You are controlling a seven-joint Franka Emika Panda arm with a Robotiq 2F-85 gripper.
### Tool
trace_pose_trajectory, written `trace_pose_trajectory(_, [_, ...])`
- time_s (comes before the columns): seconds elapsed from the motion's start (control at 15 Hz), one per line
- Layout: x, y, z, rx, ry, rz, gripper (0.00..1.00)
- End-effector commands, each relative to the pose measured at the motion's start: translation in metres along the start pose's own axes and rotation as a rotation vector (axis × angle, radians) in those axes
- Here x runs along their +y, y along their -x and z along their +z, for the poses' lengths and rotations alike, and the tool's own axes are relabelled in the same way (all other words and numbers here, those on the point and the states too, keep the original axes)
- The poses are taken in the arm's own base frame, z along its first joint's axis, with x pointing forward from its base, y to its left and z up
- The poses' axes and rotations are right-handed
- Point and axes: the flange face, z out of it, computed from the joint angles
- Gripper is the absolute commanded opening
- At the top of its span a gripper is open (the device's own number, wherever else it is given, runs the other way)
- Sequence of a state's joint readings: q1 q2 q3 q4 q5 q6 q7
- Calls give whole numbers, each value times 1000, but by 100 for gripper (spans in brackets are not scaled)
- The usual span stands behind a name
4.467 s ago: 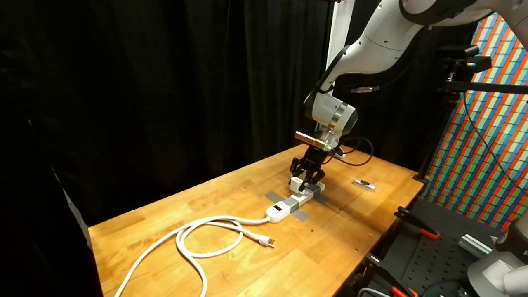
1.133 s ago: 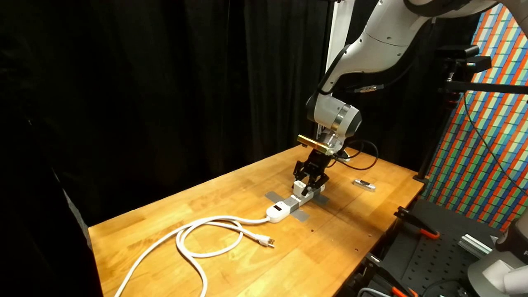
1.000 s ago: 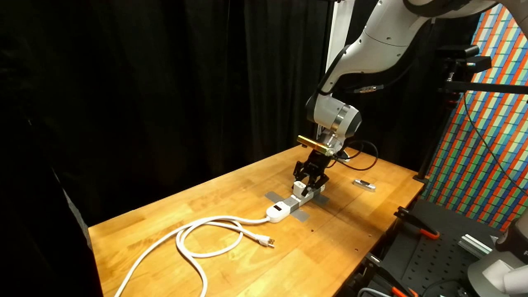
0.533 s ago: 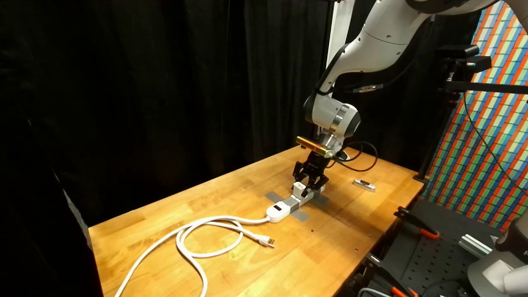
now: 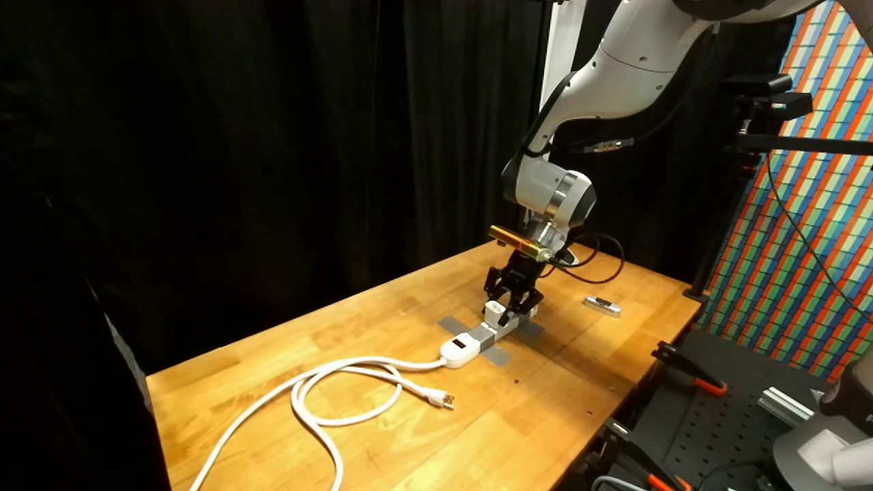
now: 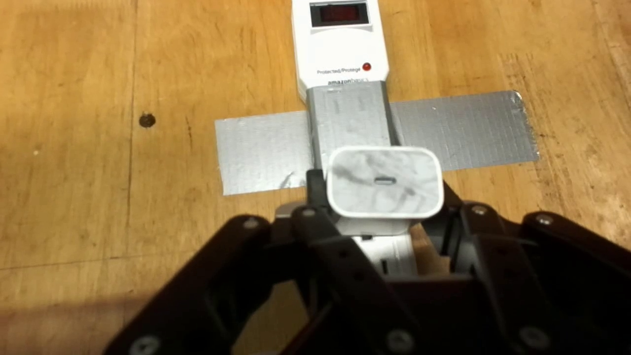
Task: Pick up the charger head from the table and put it on the adapter
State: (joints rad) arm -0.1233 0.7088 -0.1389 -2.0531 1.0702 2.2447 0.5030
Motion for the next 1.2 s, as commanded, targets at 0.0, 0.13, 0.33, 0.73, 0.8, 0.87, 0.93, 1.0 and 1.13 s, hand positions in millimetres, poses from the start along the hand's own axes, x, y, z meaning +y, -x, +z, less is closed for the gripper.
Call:
trace_pose_trajectory(0.0, [21,-48,26,136,22,64,73])
trace_pose_trajectory(0.13, [21,-64,30,198,-5,90,86])
trace_pose_trajectory(0.33, [14,-58,30,184,-20,87,100])
trace_pose_trajectory(0.73, [-4,-25,-1,220,-89,-5,100])
trace_pose_trajectory(0.8, [-7,-14,-11,238,-101,-28,100])
trace_pose_trajectory(0.87, [-11,-7,-20,258,-117,-50,100])
trace_pose_trajectory(0.93, [-15,2,-29,282,-136,-81,100])
trace_pose_trajectory(1.0, [-16,11,-37,302,-139,-104,100])
trace_pose_trajectory(1.13, [-12,26,-47,340,-105,-137,100])
